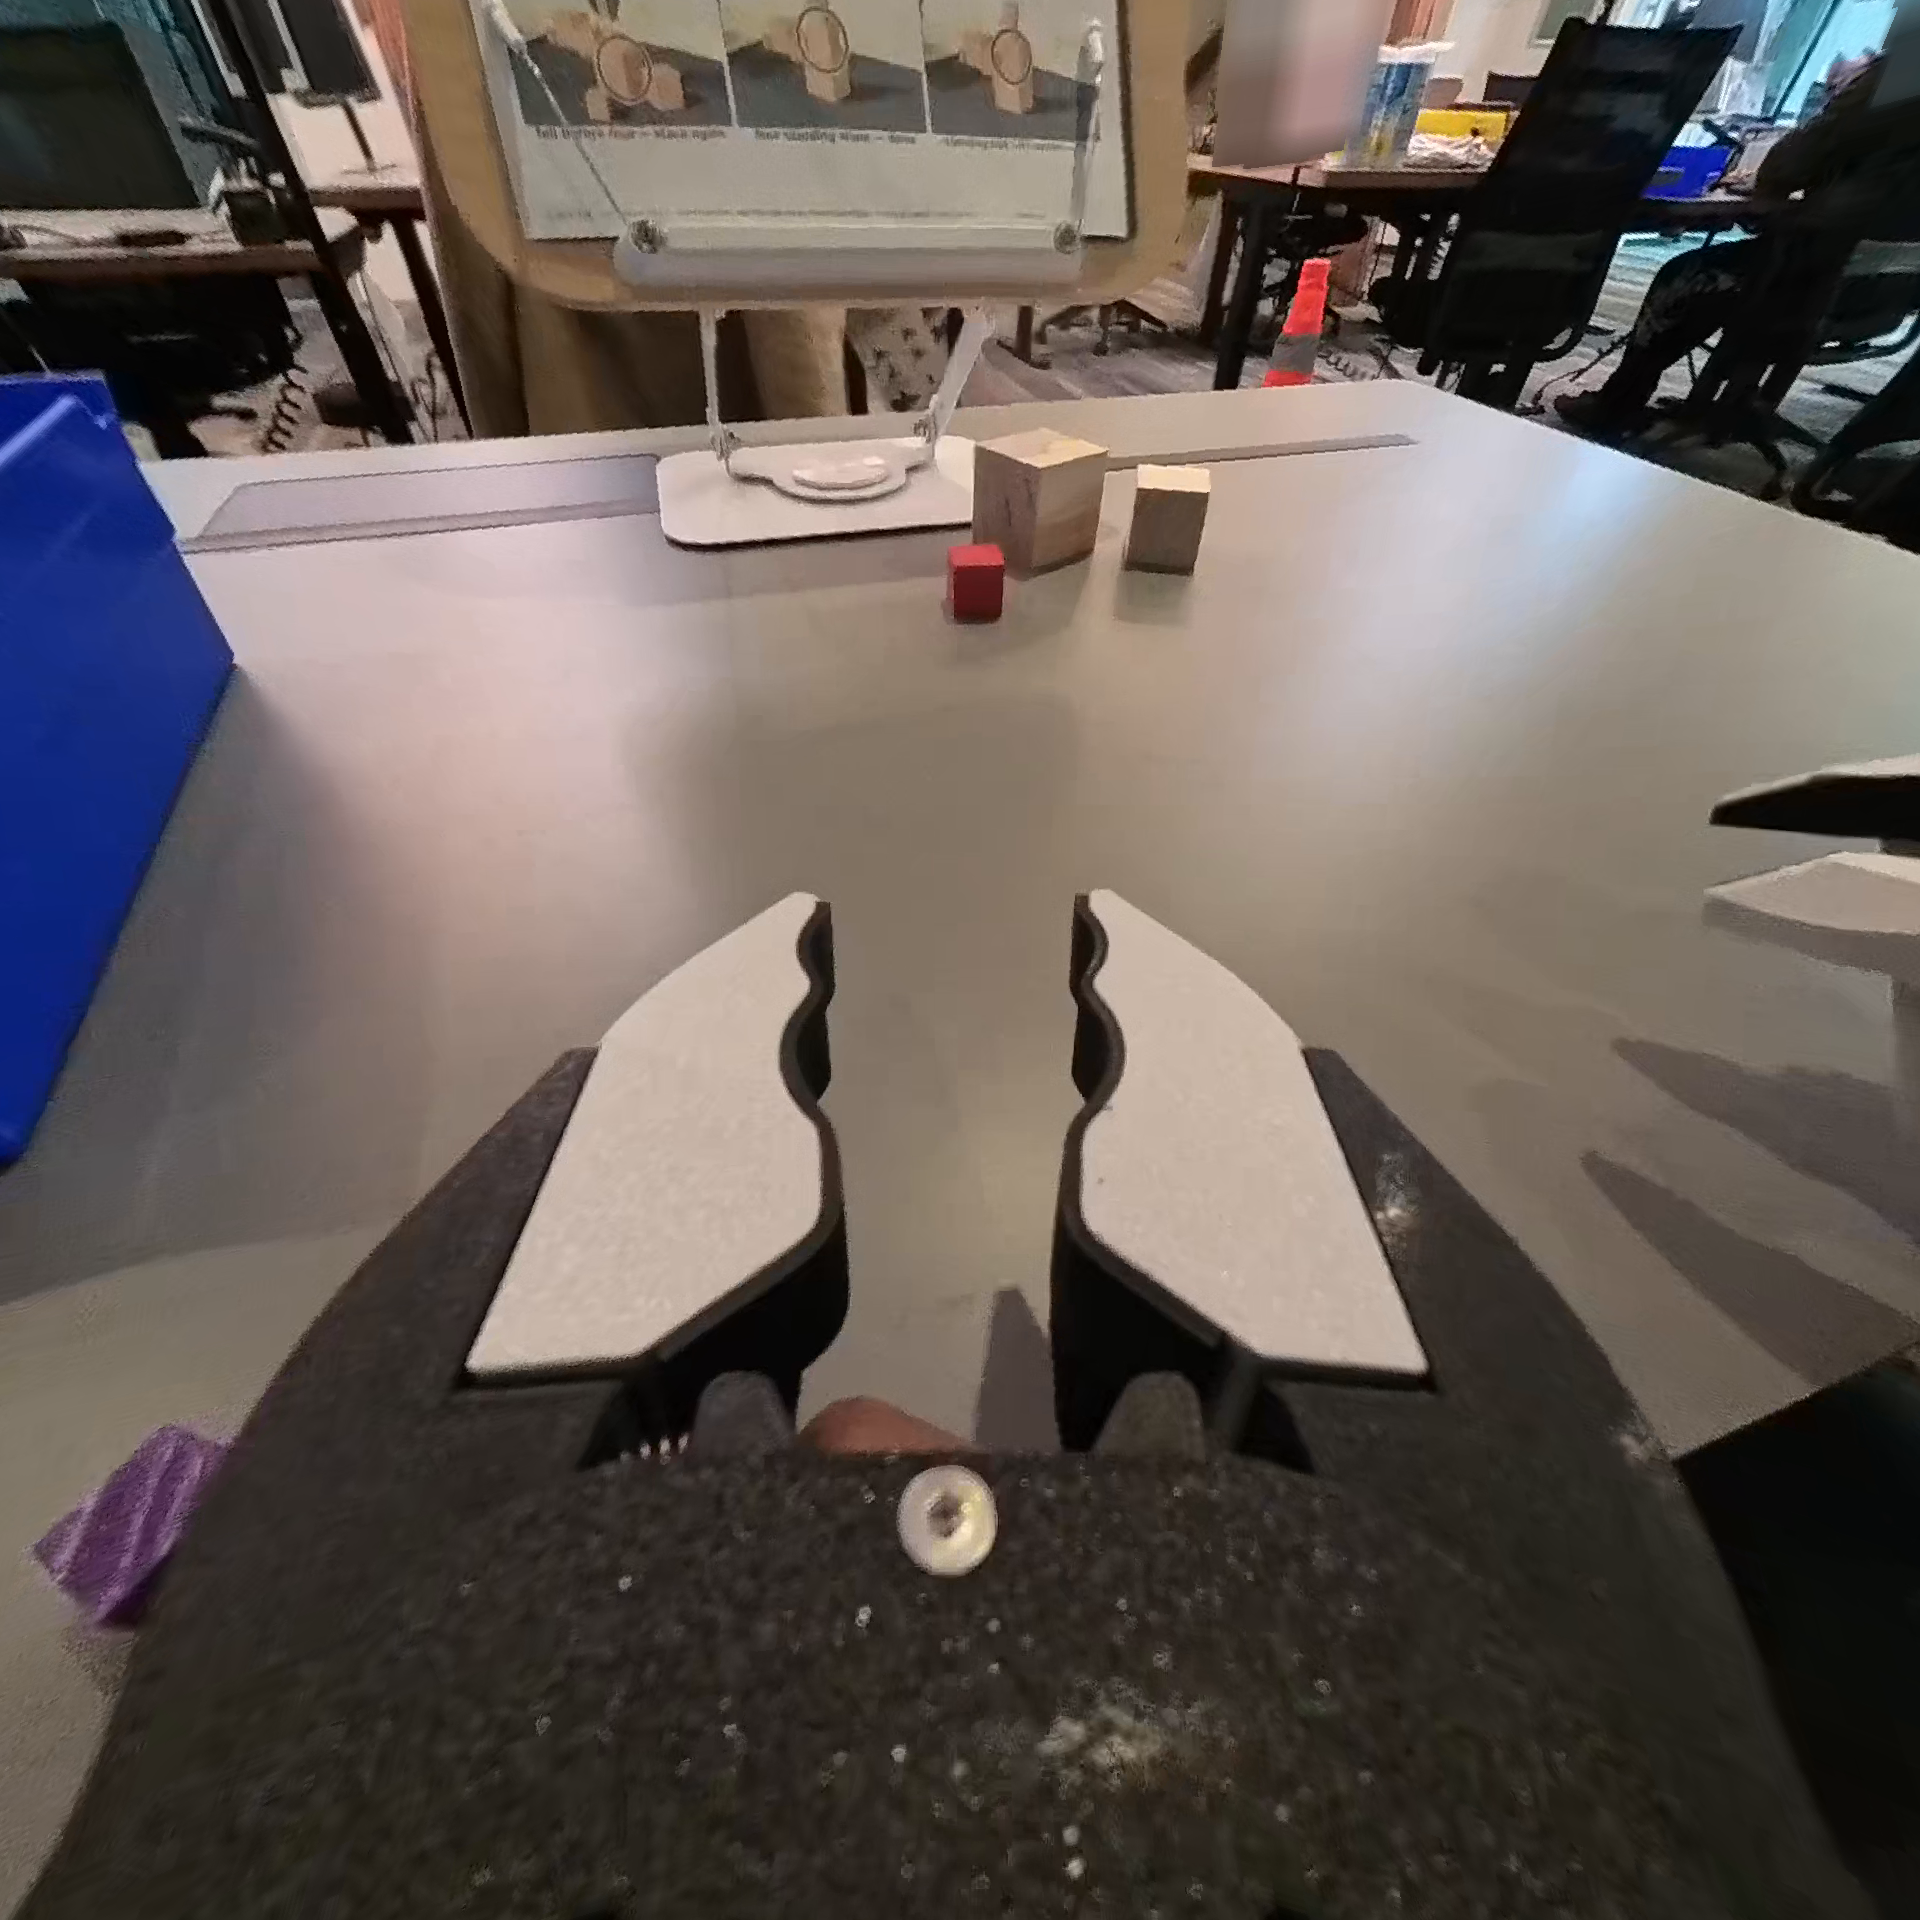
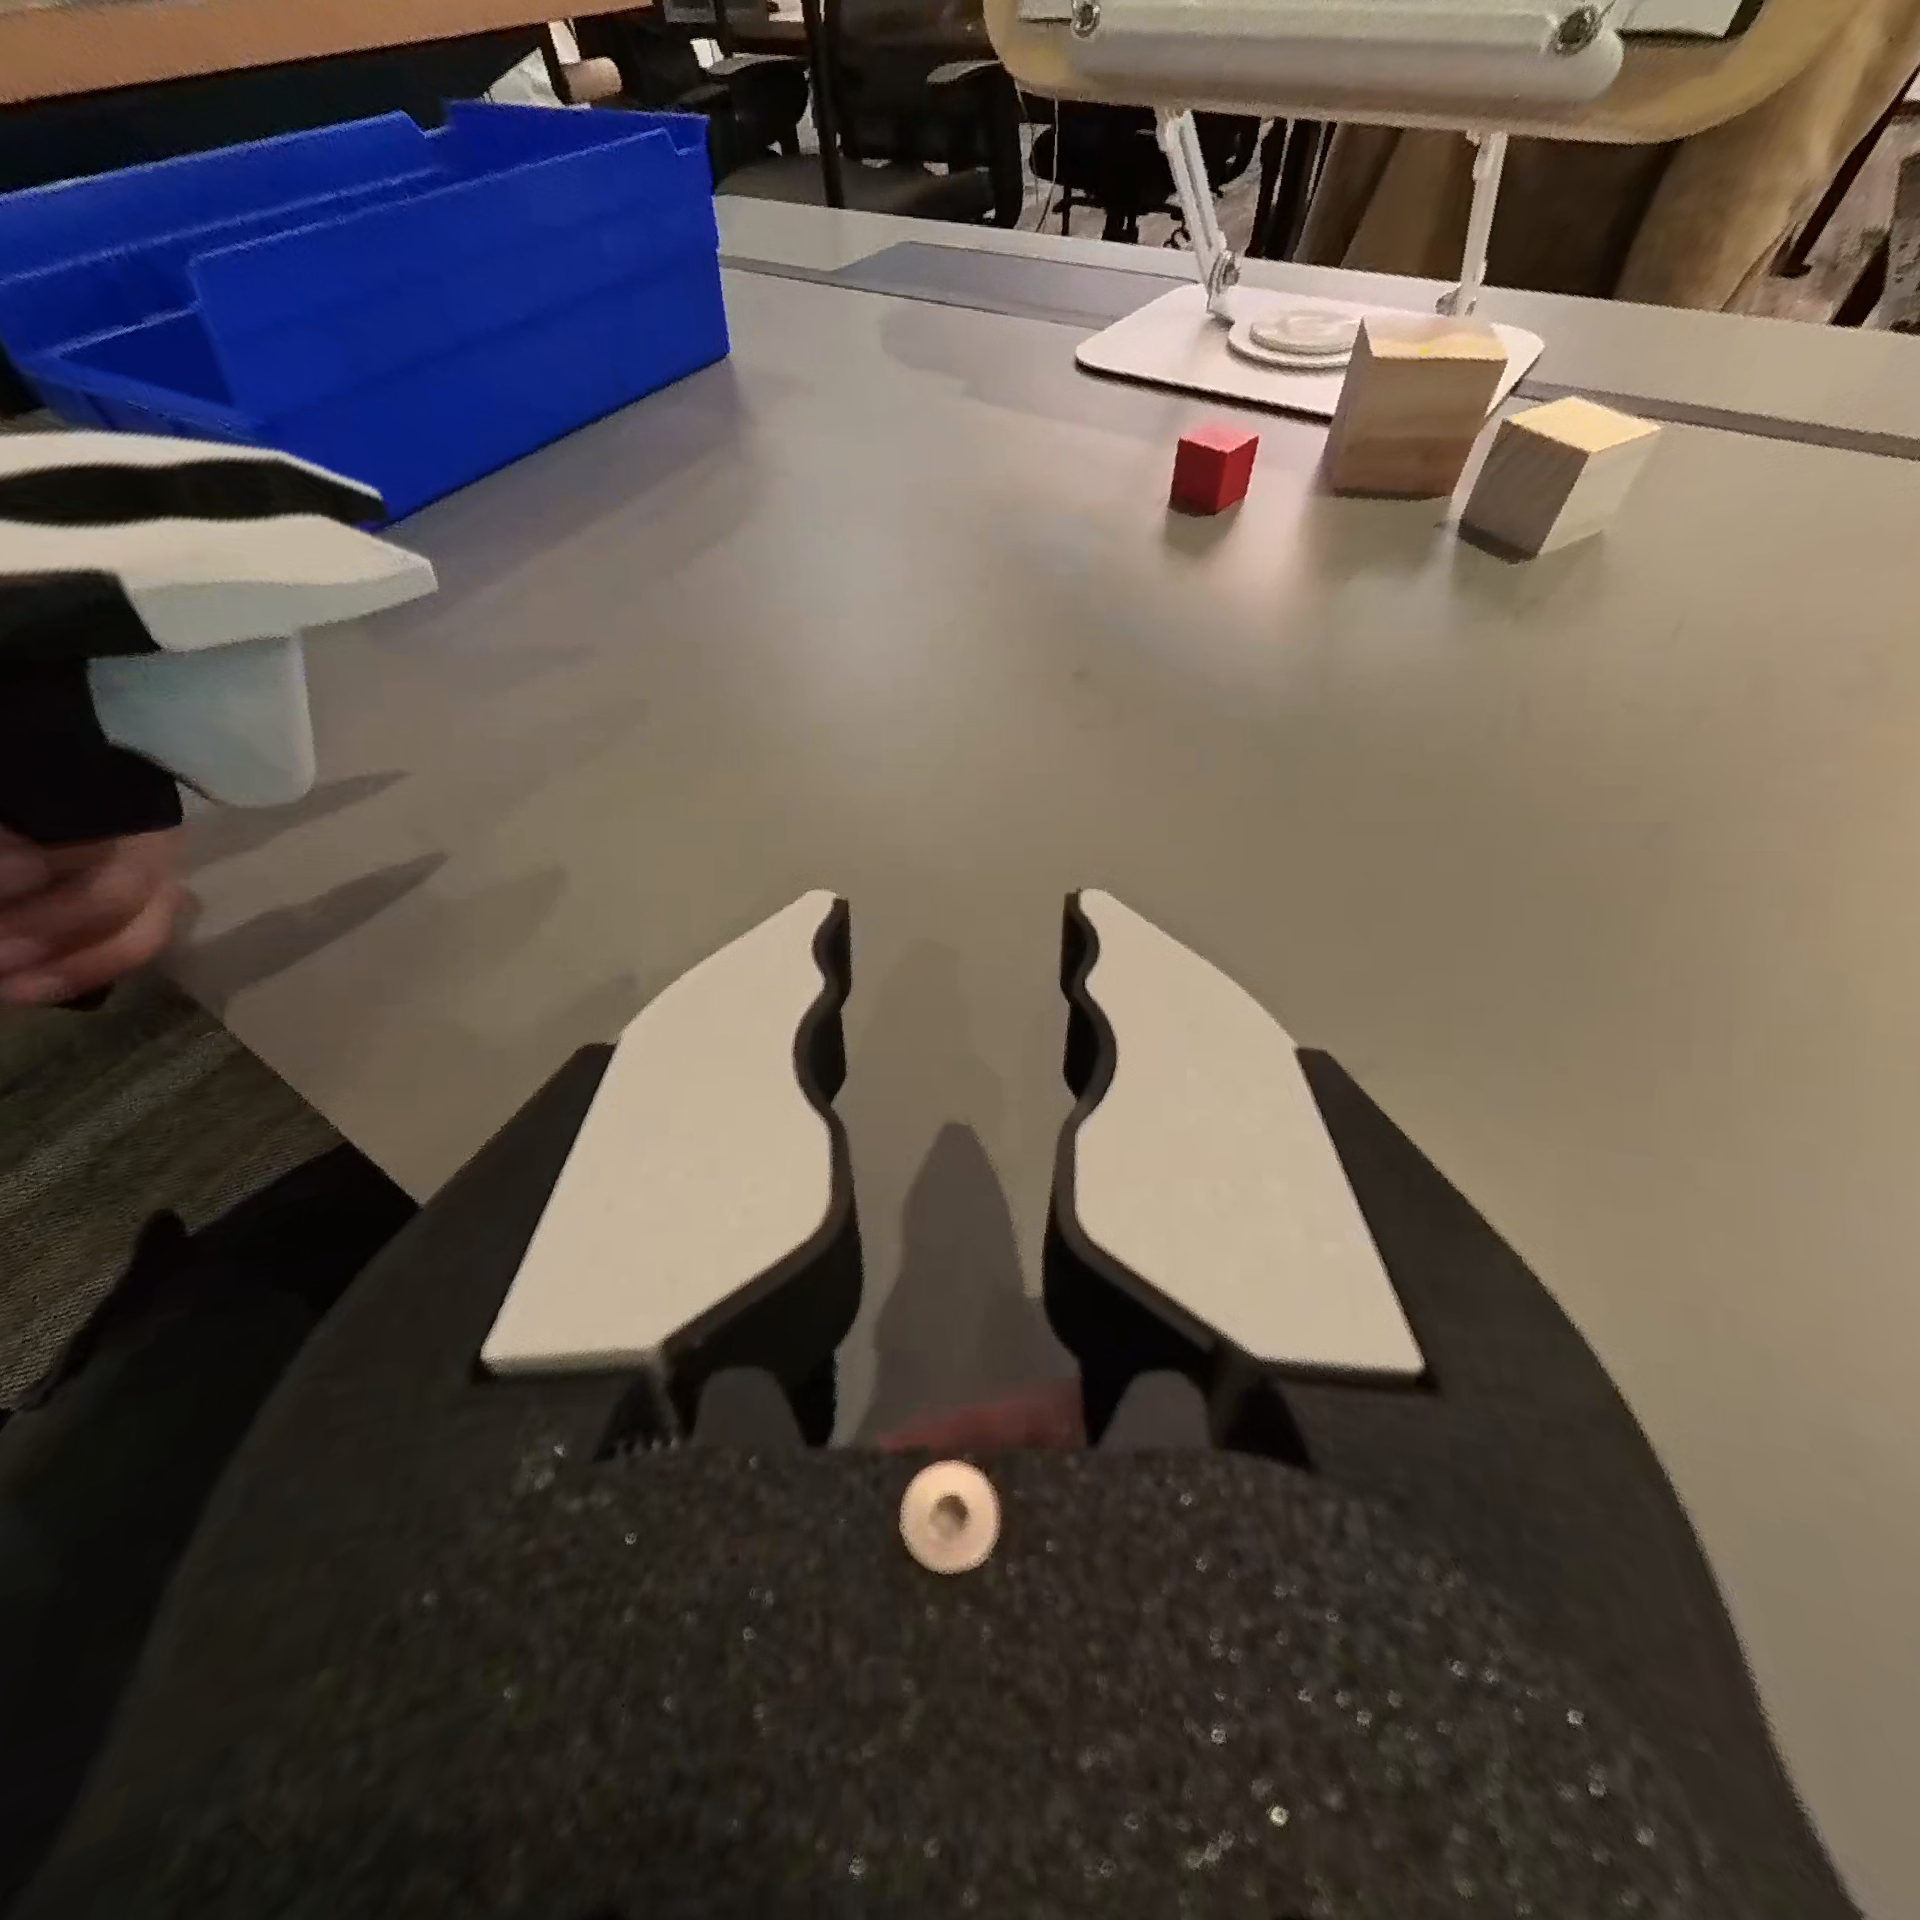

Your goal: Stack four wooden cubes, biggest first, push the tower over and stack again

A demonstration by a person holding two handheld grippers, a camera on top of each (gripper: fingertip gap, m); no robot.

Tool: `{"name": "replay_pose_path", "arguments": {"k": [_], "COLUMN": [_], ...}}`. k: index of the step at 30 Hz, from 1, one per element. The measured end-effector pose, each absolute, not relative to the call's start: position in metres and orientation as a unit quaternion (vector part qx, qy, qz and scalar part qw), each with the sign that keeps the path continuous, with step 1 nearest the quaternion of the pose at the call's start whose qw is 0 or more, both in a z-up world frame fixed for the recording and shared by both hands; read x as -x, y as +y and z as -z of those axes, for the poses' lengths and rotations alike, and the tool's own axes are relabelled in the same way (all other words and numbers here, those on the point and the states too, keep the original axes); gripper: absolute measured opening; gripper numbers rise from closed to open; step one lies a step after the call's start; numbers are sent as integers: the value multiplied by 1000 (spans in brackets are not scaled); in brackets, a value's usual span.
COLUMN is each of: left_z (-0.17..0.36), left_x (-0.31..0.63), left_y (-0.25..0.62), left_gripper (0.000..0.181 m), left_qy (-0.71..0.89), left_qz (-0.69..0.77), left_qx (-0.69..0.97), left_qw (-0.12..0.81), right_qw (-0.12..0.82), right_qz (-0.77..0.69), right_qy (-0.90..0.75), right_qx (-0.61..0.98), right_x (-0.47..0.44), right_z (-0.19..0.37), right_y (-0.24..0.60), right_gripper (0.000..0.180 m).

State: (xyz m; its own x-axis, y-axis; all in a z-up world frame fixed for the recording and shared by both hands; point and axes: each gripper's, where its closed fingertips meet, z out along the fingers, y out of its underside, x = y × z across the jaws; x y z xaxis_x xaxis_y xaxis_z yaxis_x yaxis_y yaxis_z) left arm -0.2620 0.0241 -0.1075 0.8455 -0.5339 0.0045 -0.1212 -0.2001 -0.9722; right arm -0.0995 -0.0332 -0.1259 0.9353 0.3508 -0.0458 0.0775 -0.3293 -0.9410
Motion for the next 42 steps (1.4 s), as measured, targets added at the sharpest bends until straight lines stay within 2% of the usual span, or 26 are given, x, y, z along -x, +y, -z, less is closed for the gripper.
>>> {"name": "replay_pose_path", "arguments": {"k": [28, 31, 34, 38, 42], "left_z": [108, 107, 108, 109, 109], "left_x": [263, 265, 264, 261, 259], "left_y": [21, 22, 24, 24, 22], "left_gripper": [42, 42, 42, 42, 42], "left_qy": [239, 236, 234, 242, 252], "left_qz": [151, 154, 165, 169, 172], "left_qx": [745, 746, 750, 749, 744], "left_qw": [604, 604, 596, 593, 594], "right_qw": [561, 544, 506, 407, 364], "right_qz": [-76, -50, -46, -40, -3], "right_qy": [-136, -146, -139, -105, -87], "right_qx": [813, 825, 850, 906, 927], "right_x": [88, 73, 53, 31, 28], "right_z": [117, 94, 80, 99, 118], "right_y": [-15, 34, 119, 233, 301], "right_gripper": [37, 46, 50, 60, 65]}}
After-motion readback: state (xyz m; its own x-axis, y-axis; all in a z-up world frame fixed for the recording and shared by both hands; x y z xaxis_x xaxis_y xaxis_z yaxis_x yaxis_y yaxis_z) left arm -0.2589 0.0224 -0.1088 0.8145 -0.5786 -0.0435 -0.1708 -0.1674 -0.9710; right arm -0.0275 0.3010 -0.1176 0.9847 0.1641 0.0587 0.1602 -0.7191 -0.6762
